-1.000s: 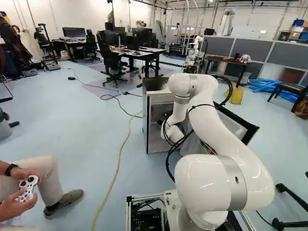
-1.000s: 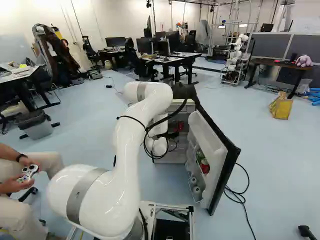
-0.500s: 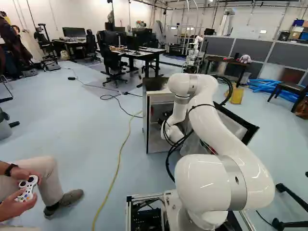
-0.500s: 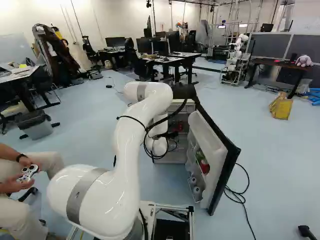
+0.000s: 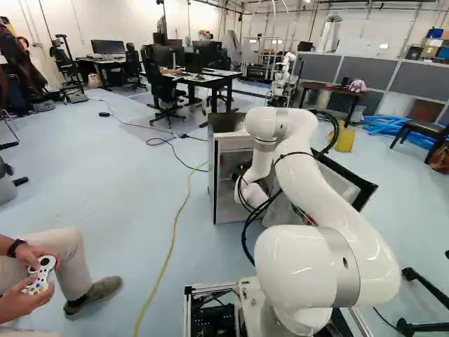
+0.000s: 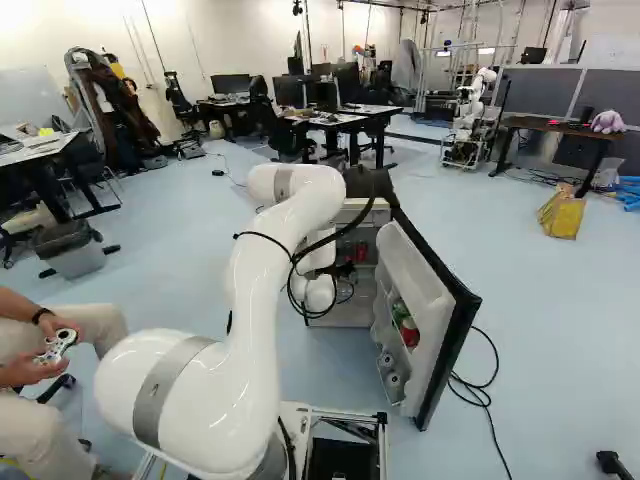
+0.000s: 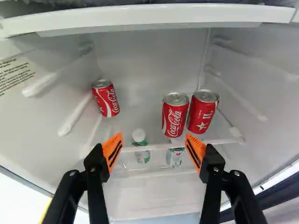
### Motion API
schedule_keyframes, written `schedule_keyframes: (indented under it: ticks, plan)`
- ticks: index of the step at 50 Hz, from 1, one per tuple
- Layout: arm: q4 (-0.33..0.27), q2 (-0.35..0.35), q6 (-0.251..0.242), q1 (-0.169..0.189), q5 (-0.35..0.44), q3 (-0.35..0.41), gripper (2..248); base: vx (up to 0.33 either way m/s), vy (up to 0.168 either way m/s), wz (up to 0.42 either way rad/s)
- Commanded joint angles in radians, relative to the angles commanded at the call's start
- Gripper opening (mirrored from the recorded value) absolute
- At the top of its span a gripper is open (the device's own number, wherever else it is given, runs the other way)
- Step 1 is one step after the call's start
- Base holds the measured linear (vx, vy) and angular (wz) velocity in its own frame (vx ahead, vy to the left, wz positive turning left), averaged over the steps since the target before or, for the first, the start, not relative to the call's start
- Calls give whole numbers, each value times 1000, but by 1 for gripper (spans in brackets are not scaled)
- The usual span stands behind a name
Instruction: Grab a drink from the fridge
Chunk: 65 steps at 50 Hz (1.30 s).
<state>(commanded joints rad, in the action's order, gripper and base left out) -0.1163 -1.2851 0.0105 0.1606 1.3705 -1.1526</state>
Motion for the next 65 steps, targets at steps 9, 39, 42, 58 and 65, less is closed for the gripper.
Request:
schedule_keyframes:
  ticks: [9,39,42,58,65]
  plan:
    - [0,-8,0,3,0,-15,191,0,0,0]
    - [0,-49,0,11,0,-95,191,0,0,0]
    - [0,-53,0,10,0,-104,191,0,0,0]
    - [0,-79,0,11,0,-154,191,0,0,0]
    - [0,-91,0,16,0,-176,191,0,0,0]
